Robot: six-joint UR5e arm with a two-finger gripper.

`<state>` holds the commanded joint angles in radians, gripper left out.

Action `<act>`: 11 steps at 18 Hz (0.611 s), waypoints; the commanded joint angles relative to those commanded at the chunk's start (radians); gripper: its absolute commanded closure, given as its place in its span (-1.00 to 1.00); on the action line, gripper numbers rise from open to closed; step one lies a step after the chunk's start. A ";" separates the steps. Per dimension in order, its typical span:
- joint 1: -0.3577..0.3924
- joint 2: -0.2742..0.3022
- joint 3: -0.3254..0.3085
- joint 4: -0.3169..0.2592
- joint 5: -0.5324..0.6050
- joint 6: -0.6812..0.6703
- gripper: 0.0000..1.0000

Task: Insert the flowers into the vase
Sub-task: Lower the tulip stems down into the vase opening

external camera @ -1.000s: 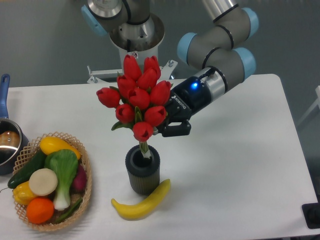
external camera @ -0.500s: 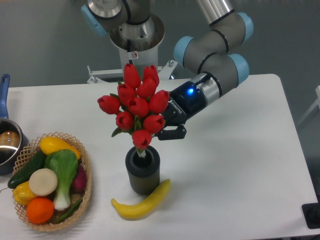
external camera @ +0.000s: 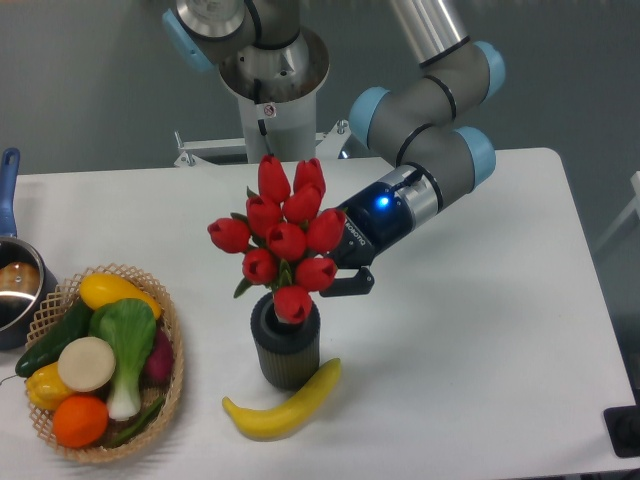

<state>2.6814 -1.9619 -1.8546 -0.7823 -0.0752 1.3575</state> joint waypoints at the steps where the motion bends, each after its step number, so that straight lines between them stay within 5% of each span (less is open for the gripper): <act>1: 0.002 -0.006 -0.009 0.000 0.000 0.015 0.50; 11: 0.006 -0.034 -0.041 -0.002 0.009 0.077 0.49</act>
<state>2.6875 -1.9957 -1.8960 -0.7839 -0.0660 1.4343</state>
